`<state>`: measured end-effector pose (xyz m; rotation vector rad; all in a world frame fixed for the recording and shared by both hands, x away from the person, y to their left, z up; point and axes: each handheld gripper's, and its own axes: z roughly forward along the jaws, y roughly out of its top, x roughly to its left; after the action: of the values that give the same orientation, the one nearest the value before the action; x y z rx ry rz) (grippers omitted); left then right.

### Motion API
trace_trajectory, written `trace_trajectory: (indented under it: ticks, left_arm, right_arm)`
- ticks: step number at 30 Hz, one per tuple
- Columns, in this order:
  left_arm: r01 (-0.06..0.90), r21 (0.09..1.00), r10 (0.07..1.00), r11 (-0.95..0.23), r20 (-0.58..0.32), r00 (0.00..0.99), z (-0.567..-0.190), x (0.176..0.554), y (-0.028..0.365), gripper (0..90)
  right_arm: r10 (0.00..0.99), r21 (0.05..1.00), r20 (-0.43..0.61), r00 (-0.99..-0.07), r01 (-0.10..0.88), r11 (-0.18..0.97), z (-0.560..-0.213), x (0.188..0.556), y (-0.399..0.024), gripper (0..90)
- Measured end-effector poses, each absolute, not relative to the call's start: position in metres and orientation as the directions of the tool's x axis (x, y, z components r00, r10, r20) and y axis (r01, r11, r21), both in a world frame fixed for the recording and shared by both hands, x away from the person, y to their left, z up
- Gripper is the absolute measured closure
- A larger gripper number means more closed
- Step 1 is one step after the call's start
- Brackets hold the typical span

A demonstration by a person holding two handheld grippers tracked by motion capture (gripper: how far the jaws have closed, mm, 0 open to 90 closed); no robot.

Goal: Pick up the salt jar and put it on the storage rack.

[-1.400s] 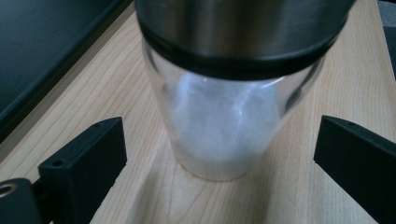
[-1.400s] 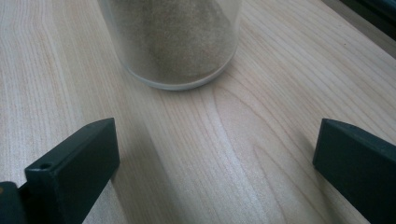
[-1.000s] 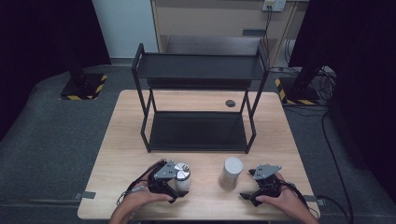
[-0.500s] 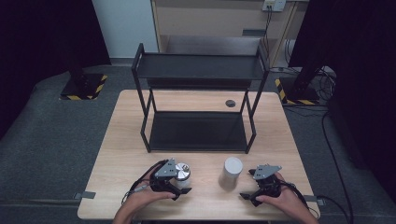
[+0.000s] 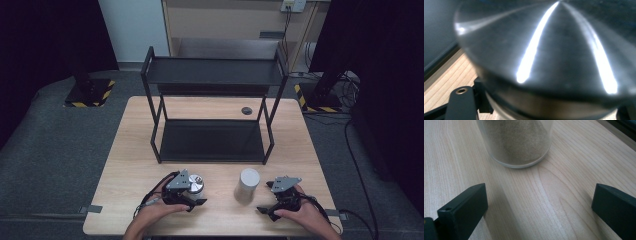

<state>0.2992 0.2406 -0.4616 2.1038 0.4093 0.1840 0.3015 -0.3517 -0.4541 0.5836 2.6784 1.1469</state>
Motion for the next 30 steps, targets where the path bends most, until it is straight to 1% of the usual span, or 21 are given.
trace_trajectory:
  ticks: [8, 17, 30]
  left_arm:
    - [0.218, 0.852, 0.368, -0.475, -0.033, 0.929, -0.4652, 0.2991, 0.2414, 28.5]
    - [0.202, 0.853, 0.366, -0.482, -0.014, 0.931, -0.4651, 0.2975, 0.2399, 29.7]
    - [0.177, 0.853, 0.328, -0.490, -0.007, 0.945, -0.4585, 0.2999, 0.2401, 29.9]
  right_arm:
    - [0.417, 0.724, -0.002, -0.909, 0.286, 0.628, -0.4541, 0.3015, -0.3517, 1.3]
    - [0.417, 0.724, -0.002, -0.909, 0.286, 0.627, -0.4541, 0.3015, -0.3517, 1.3]
    - [0.417, 0.724, -0.002, -0.909, 0.286, 0.627, -0.4541, 0.3015, -0.3517, 1.3]
